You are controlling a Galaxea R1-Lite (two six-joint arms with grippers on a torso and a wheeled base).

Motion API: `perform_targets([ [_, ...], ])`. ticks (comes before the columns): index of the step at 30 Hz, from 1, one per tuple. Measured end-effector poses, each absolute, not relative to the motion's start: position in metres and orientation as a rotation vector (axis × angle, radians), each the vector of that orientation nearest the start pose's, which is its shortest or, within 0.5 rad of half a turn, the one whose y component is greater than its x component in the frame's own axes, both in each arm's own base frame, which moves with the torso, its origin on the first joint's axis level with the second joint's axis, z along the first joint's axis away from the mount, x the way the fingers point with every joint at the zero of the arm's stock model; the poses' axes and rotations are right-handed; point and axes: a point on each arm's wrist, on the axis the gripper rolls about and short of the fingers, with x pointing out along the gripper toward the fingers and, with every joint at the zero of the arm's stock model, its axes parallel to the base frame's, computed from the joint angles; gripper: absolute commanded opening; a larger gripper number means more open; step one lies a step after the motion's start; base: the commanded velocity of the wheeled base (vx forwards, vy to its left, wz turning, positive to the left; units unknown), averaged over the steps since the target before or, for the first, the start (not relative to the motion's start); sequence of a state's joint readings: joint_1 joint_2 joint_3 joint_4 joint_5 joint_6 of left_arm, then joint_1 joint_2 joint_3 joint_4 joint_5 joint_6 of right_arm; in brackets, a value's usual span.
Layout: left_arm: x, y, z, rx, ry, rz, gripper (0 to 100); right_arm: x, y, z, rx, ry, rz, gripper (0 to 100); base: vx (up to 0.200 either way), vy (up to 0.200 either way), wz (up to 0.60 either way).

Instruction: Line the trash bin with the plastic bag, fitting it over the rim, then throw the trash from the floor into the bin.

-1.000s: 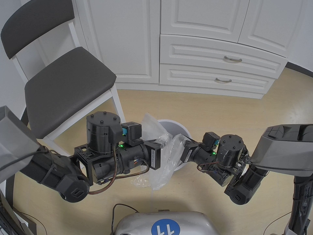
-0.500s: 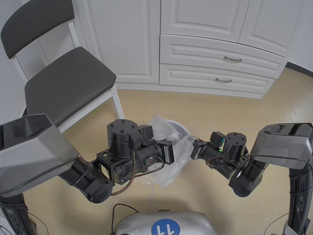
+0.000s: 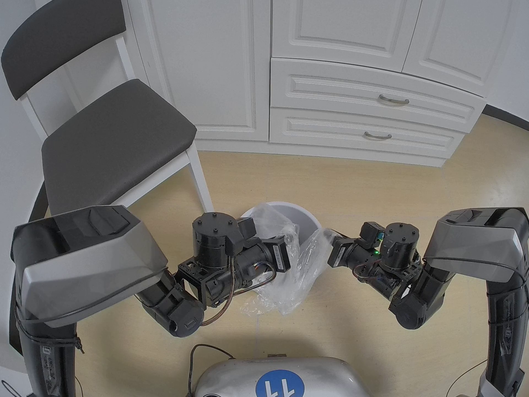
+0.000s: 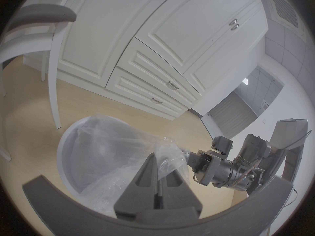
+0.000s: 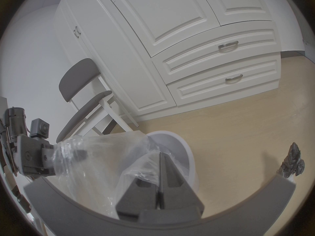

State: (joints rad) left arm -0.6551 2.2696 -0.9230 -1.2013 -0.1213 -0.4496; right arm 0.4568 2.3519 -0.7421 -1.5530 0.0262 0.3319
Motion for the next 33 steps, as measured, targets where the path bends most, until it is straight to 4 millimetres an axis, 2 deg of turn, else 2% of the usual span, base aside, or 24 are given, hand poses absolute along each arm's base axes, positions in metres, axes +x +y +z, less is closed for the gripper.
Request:
perform_targets([
  [8, 0.343, -0.242, 0.045, -0.481, 0.296, -0.69, 0, 0.352, 0.174, 0.019, 0.363, 0.147, 0.465, 0, 0.0, 0.0, 0.0],
  [17, 0.368, -0.225, 0.029, -0.516, 0.293, -0.623, 0, 0.357, 0.189, 0.021, 0.492, 0.14, 0.481, 0, 0.0, 0.0, 0.0],
  [24, 0.382, -0.213, 0.037, -0.633, 0.261, -0.582, 0, 0.37, 0.2, 0.037, 0.53, 0.045, 0.461, 0, 0.0, 0.0, 0.0],
  [33, 0.393, -0.211, 0.049, -0.672, 0.189, -0.553, 0, 0.389, 0.195, 0.053, 0.561, -0.046, 0.407, 0, 0.0, 0.0, 0.0],
])
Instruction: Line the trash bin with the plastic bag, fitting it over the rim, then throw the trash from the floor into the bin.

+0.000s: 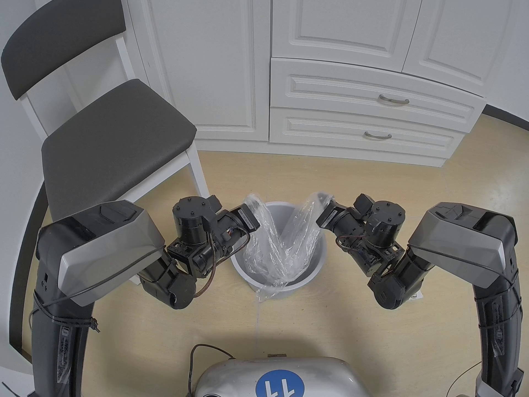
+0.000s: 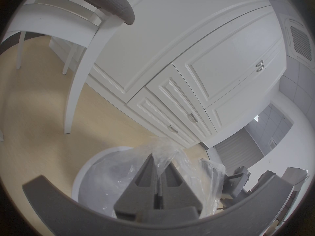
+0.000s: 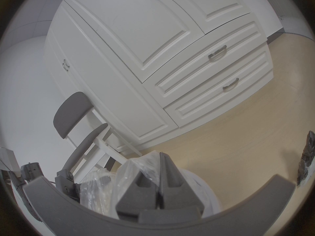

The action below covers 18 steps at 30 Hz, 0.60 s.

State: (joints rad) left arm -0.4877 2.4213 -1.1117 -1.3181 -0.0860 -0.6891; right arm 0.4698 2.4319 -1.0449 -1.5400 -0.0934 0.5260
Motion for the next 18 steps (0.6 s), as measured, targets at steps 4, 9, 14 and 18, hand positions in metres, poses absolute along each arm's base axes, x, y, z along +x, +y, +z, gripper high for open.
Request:
perform_targets([
  [4, 0.395, -0.21, 0.048, -0.672, 0.187, -0.549, 0, 0.389, 0.197, 0.05, 0.561, -0.039, 0.407, 0, 0.0, 0.0, 0.0],
  [9, 0.396, -0.213, 0.035, -0.665, 0.214, -0.545, 0, 0.387, 0.202, 0.038, 0.552, -0.006, 0.411, 0, 0.0, 0.0, 0.0],
  [14, 0.398, -0.216, 0.018, -0.655, 0.253, -0.535, 0, 0.381, 0.213, 0.021, 0.544, 0.042, 0.429, 0, 0.0, 0.0, 0.0],
  [18, 0.398, -0.217, 0.01, -0.65, 0.272, -0.531, 0, 0.376, 0.222, 0.007, 0.556, 0.085, 0.443, 0, 0.0, 0.0, 0.0],
])
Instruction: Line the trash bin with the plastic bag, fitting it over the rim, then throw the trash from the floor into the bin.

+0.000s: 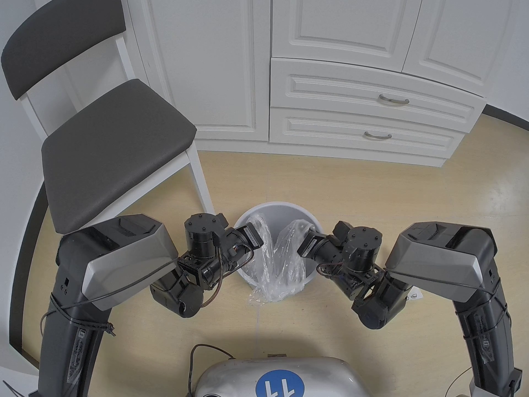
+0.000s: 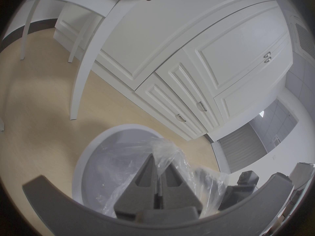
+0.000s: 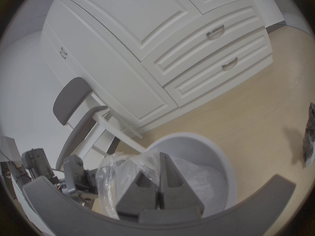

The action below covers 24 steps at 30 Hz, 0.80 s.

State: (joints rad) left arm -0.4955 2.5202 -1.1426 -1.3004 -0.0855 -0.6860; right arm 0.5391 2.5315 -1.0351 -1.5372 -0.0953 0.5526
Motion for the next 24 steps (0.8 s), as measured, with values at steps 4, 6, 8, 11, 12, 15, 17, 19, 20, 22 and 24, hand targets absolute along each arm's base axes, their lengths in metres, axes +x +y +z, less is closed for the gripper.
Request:
perform_targets([
  [4, 0.397, -0.221, 0.004, -0.646, 0.285, -0.533, 0, 0.374, 0.229, -0.006, 0.552, 0.114, 0.45, 0, 0.0, 0.0, 0.0],
  [6, 0.397, -0.221, 0.003, -0.646, 0.287, -0.531, 0, 0.376, 0.228, -0.01, 0.549, 0.12, 0.445, 0, 0.0, 0.0, 0.0],
  [8, 0.398, -0.221, 0.003, -0.645, 0.286, -0.531, 0, 0.377, 0.226, -0.013, 0.547, 0.127, 0.438, 0, 0.0, 0.0, 0.0],
  [11, 0.4, -0.217, 0.004, -0.642, 0.28, -0.524, 0, 0.381, 0.221, -0.011, 0.547, 0.124, 0.424, 0, 0.0, 0.0, 0.0],
  [12, 0.401, -0.215, 0.005, -0.64, 0.276, -0.522, 0, 0.381, 0.219, -0.01, 0.547, 0.125, 0.423, 0, 0.0, 0.0, 0.0],
  [15, 0.402, -0.209, 0.008, -0.625, 0.276, -0.514, 0, 0.384, 0.211, -0.007, 0.538, 0.126, 0.408, 0, 0.0, 0.0, 0.0],
  [17, 0.404, -0.204, 0.01, -0.604, 0.291, -0.497, 0, 0.385, 0.204, -0.006, 0.518, 0.132, 0.391, 0, 0.0, 0.0, 0.0],
  [19, 0.404, -0.2, 0.01, -0.579, 0.322, -0.481, 0, 0.386, 0.2, -0.005, 0.492, 0.142, 0.385, 0, 0.0, 0.0, 0.0],
  [20, 0.405, -0.198, 0.01, -0.558, 0.345, -0.468, 0, 0.386, 0.197, -0.004, 0.472, 0.149, 0.378, 0, 0.0, 0.0, 0.0],
  [22, 0.405, -0.192, 0.011, -0.525, 0.386, -0.446, 0, 0.387, 0.19, -0.003, 0.428, 0.163, 0.36, 0, 0.0, 0.0, 0.0],
  [24, 0.406, -0.187, 0.015, -0.496, 0.408, -0.43, 0, 0.386, 0.185, -0.002, 0.357, 0.179, 0.351, 0, 0.0, 0.0, 0.0],
])
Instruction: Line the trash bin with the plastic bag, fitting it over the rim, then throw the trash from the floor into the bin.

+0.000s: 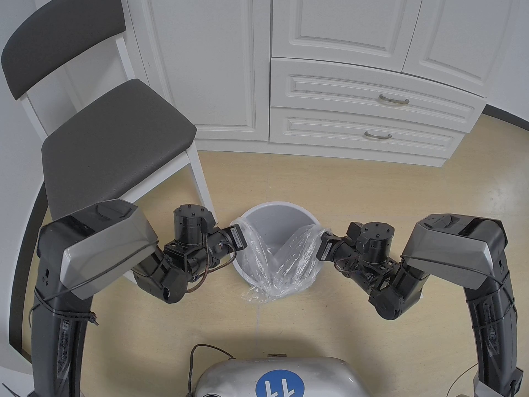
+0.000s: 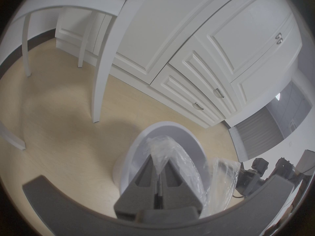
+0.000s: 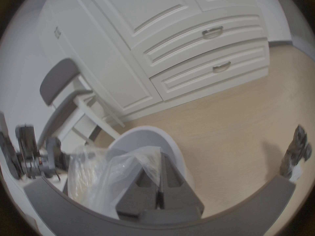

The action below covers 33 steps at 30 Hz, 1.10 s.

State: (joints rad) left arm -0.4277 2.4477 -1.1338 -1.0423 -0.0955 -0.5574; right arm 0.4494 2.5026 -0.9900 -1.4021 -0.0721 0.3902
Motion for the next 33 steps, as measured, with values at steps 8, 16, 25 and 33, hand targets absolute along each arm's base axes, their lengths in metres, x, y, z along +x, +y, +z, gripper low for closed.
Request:
perform_targets([
  [8, 0.398, -0.171, 0.041, -0.307, 0.437, -0.409, 0, 0.382, 0.154, -0.004, 0.064, 0.204, 0.307, 0, 0.0, 0.0, 0.0],
  [16, 0.384, -0.149, 0.06, -0.104, 0.47, -0.357, 0, 0.374, 0.118, -0.012, -0.153, 0.251, 0.254, 0, 0.0, 0.0, 0.0],
  [25, 0.382, -0.134, 0.056, -0.022, 0.485, -0.338, 0, 0.362, 0.095, -0.016, -0.277, 0.255, 0.258, 0, 0.0, 0.0, 0.0],
  [33, 0.372, -0.128, 0.048, 0.046, 0.52, -0.356, 0, 0.339, 0.088, -0.018, -0.33, 0.302, 0.37, 0, 0.0, 0.0, 0.0],
])
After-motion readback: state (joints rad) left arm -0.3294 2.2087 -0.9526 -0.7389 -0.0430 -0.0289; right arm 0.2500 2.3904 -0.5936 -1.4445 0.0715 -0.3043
